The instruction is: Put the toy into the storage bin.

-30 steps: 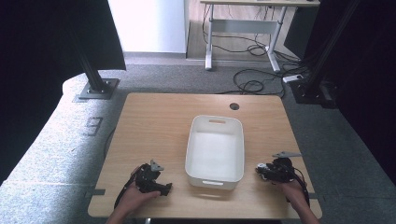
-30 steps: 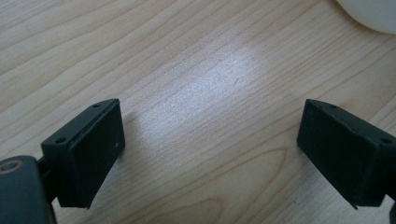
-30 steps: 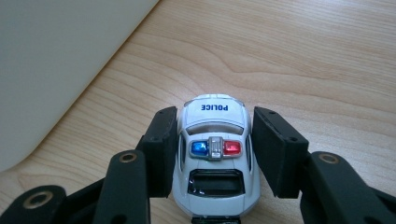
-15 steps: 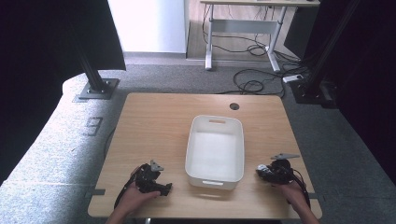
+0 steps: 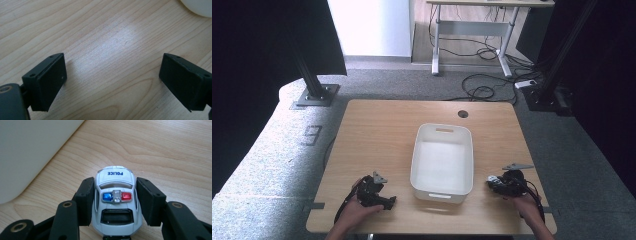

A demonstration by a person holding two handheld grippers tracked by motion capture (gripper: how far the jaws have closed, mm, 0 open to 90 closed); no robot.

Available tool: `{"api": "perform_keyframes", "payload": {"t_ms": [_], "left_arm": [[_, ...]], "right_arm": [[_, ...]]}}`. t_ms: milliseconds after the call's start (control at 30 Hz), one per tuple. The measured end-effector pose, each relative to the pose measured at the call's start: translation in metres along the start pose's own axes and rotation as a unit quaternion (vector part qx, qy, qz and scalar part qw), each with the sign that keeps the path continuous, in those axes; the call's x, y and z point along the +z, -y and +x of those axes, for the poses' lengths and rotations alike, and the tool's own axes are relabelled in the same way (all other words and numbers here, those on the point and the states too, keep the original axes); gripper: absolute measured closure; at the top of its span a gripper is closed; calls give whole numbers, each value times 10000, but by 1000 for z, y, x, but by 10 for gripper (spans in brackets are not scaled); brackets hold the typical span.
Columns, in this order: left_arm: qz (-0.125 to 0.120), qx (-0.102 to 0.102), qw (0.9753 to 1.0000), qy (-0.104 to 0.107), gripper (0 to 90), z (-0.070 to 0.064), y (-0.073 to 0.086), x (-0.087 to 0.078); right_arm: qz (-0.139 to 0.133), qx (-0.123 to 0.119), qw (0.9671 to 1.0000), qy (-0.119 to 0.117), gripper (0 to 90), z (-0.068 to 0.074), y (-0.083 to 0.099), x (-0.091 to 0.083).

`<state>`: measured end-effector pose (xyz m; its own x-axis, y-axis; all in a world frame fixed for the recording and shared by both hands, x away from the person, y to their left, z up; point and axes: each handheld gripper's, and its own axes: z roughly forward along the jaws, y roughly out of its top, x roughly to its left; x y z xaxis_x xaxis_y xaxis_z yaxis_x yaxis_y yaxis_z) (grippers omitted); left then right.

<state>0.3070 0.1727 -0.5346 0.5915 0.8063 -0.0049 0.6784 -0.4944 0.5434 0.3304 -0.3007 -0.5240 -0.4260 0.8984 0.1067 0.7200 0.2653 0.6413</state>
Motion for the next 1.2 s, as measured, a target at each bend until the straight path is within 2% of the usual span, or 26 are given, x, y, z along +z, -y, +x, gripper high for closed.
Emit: {"api": "perform_keyframes", "payload": {"t_ms": [733, 933, 1200], "left_arm": [[1, 6, 10000, 6, 78, 0, 0, 0], [0, 10, 10000, 8, 77, 0, 0, 0], [-1, 12, 10000, 8, 76, 0, 0, 0]], "right_arm": [[-418, 161, 9990, -68, 503, -1, -12, -23], [-512, 173, 9985, -85, 503, 3, -16, -28], [-786, 179, 9966, -160, 503, 8, -27, -42]]}}
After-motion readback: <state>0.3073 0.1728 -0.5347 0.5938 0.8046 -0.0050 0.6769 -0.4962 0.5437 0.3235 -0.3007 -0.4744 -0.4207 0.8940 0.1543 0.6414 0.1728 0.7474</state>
